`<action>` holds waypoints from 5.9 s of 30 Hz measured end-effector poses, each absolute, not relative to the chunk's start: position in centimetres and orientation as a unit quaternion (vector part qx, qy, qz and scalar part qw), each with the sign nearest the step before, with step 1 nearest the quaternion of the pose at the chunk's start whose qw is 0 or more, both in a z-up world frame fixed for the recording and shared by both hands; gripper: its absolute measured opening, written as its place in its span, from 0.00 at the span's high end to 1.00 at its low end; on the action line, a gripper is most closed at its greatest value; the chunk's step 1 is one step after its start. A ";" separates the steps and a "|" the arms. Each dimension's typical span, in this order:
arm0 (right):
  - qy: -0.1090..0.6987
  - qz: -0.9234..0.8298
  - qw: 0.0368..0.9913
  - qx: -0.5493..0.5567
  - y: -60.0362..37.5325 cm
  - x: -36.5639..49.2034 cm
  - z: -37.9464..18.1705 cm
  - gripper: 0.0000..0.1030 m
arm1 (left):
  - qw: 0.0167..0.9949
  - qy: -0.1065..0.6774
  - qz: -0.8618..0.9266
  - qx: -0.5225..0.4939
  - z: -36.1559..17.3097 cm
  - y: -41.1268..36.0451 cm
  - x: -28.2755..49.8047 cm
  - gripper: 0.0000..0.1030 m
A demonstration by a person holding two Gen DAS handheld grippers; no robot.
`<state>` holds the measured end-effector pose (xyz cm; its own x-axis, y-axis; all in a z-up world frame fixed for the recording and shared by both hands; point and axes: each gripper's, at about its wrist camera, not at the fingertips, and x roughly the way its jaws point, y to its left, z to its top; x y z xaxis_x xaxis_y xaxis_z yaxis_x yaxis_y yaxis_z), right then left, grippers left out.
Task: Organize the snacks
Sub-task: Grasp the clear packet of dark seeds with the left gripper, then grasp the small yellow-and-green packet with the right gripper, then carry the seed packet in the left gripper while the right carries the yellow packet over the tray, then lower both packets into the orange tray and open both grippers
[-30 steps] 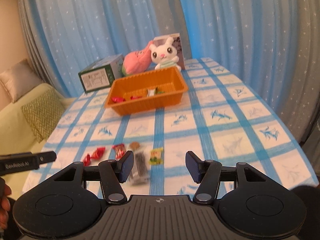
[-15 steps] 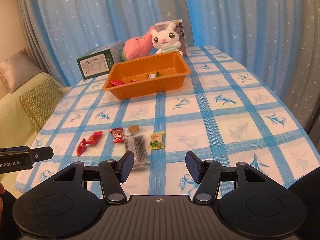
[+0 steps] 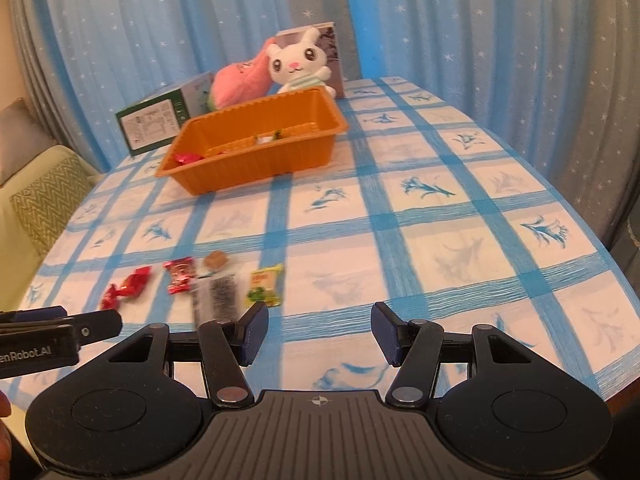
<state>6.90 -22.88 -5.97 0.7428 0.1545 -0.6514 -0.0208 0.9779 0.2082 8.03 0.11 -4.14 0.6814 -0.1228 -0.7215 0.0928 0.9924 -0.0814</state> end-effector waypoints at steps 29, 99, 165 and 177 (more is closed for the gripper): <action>0.386 0.027 0.914 0.118 -24.8 9.8 -8.7 0.44 | 0.905 0.405 -0.115 0.060 -8.9 -5.8 12.2 0.68; 0.355 0.075 0.931 0.040 -19.8 10.5 -5.5 0.79 | 0.916 0.394 -0.077 0.020 -3.9 -0.8 9.8 0.67; 0.345 0.112 0.931 0.037 -19.9 33.6 3.0 0.79 | 0.931 0.355 -0.079 0.006 2.5 0.2 32.5 0.67; 0.358 0.117 0.926 0.039 -19.3 36.1 2.2 0.79 | 0.929 0.361 -0.080 0.013 2.1 0.2 35.5 0.67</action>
<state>36.15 -19.26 2.18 0.7162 0.2441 -0.6538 -0.1883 0.9697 0.1557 35.53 0.19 2.12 0.7261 -0.1401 -0.6732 0.1589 0.9867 -0.0340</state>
